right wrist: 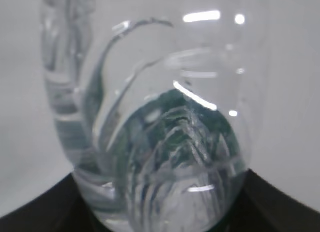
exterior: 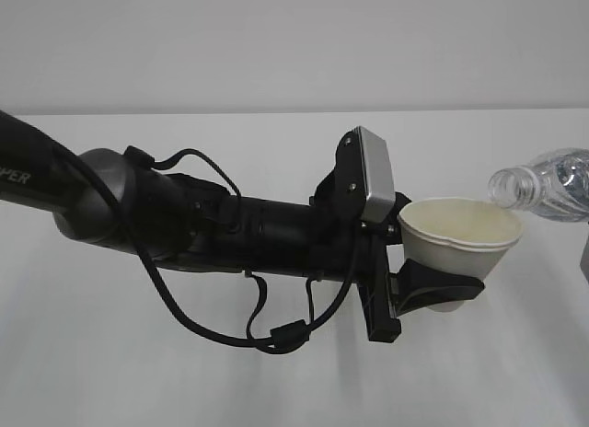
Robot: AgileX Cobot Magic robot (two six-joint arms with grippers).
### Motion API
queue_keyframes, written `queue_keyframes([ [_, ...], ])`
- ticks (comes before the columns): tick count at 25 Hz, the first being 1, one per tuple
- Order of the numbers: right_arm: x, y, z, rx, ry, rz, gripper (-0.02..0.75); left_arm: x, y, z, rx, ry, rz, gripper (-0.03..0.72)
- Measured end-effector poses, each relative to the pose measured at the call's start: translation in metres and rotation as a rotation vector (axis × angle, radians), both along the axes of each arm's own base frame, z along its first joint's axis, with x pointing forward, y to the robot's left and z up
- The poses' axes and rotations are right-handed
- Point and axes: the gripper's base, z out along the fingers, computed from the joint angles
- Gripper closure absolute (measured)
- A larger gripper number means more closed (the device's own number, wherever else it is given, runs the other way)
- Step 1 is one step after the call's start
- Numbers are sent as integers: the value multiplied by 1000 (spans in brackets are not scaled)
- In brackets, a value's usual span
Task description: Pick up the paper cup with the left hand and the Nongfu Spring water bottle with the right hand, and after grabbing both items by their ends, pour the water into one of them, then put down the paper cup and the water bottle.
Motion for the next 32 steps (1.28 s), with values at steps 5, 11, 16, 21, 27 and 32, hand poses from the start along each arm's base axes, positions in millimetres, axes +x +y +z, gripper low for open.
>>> queue_keyframes([
  [5,0,0,1,-1,-14,5,282,0,0,0,0,0,0,279],
  [11,1,1,2,-3,-27,10,282,0,0,0,2,-2,-4,279],
  [16,1,1,2,-3,-27,10,282,0,0,0,3,-3,-5,279],
  [21,1,1,2,-8,-27,13,282,1,0,0,0,4,8,278],
  [27,1,1,2,-9,-27,13,282,1,0,0,-2,23,14,277],
  [32,1,1,2,-9,-27,13,282,1,-1,0,-4,33,17,270],
])
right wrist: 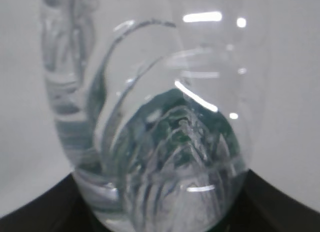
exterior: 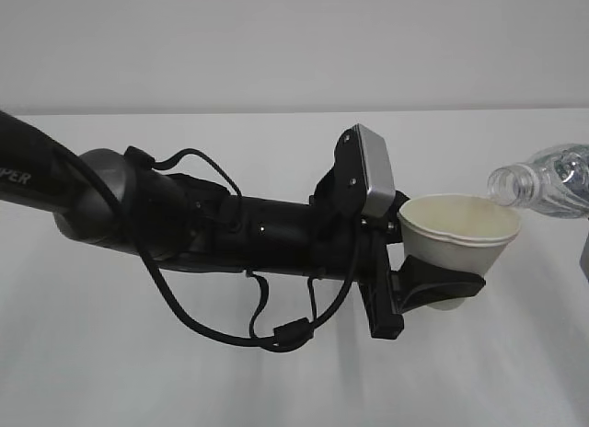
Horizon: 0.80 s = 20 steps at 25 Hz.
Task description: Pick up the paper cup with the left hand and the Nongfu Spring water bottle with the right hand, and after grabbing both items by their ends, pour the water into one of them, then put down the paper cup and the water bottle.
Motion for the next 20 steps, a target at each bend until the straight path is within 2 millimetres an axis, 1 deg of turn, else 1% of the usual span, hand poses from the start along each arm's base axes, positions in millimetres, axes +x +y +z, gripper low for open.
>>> queue_keyframes([
  [8,0,0,0,-17,-4,7,282,-7,-6,0,-2,4,-19,269],
  [20,0,0,0,-48,-11,19,282,-7,-6,0,-2,10,-15,269],
])
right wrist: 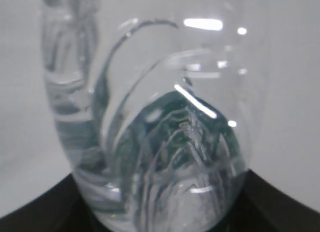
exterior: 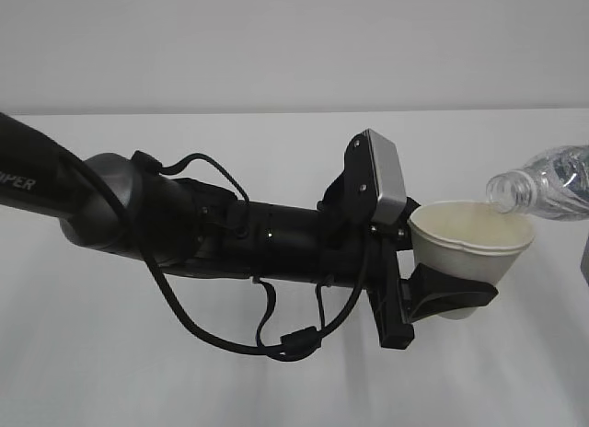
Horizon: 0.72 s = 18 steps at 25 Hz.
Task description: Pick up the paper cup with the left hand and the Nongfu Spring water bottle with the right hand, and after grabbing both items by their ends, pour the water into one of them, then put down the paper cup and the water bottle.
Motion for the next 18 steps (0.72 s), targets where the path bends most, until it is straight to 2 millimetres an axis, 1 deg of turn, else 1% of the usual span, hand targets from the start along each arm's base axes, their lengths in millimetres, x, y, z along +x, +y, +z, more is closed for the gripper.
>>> queue_keyframes([
  [18,0,0,0,-38,-4,14,282,2,0,-1,12,4,22,258],
])
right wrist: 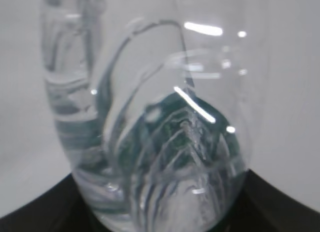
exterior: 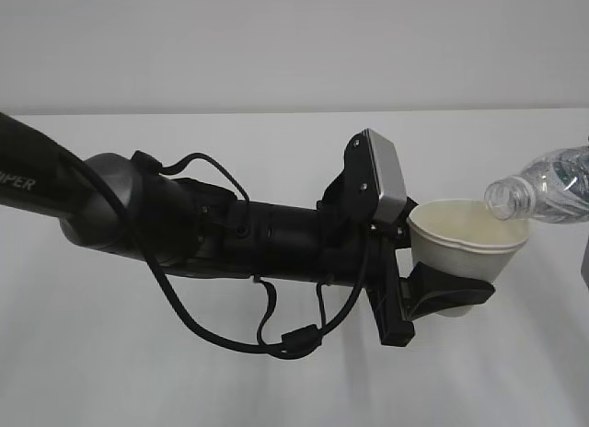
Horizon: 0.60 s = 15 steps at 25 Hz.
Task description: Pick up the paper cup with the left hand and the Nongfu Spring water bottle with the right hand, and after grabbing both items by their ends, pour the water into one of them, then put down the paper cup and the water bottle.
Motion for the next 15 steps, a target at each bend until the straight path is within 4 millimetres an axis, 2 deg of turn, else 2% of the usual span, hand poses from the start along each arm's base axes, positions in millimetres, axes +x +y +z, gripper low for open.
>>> queue_keyframes([
  [15,0,0,0,-25,-5,9,282,0,0,0,1,0,1,258],
])
